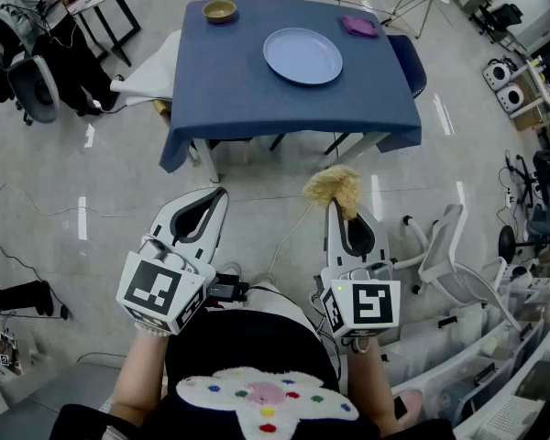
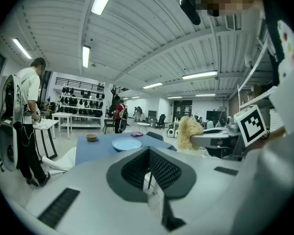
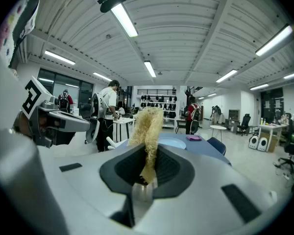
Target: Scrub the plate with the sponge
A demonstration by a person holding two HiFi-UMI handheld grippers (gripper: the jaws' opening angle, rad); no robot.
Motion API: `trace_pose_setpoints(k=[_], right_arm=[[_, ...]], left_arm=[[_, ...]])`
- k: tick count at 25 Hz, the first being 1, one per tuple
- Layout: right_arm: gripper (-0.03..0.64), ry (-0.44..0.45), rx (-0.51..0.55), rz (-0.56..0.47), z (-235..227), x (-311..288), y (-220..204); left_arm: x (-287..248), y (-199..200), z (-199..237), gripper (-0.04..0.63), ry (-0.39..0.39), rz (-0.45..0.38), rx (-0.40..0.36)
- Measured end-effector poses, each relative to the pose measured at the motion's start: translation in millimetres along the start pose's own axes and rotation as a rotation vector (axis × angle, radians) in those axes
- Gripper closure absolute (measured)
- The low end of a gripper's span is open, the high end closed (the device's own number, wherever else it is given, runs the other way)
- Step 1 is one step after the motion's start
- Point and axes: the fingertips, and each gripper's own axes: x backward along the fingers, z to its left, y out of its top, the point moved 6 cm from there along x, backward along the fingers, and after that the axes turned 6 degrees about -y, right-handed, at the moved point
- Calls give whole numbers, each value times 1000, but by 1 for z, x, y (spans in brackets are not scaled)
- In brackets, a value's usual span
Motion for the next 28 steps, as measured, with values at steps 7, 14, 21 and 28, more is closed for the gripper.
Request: trace_pose_setpoints(k=[7,14,21,28], right_arm=[[572,-2,-1,-3,-3,1,0],[572,-13,-35,-17,-14,9,-1],[569,-12,-58,-24,-34,16,-6],[569,-9,-61,-42,-56,24,-11]], left_arm=[[-2,0,-3,586,-3,1,0],[-6,2,-14,586,-3,-1,-6],[-13,4,-32,586,12,-1,-17],[-24,5,-53,586,16,-6,-30]])
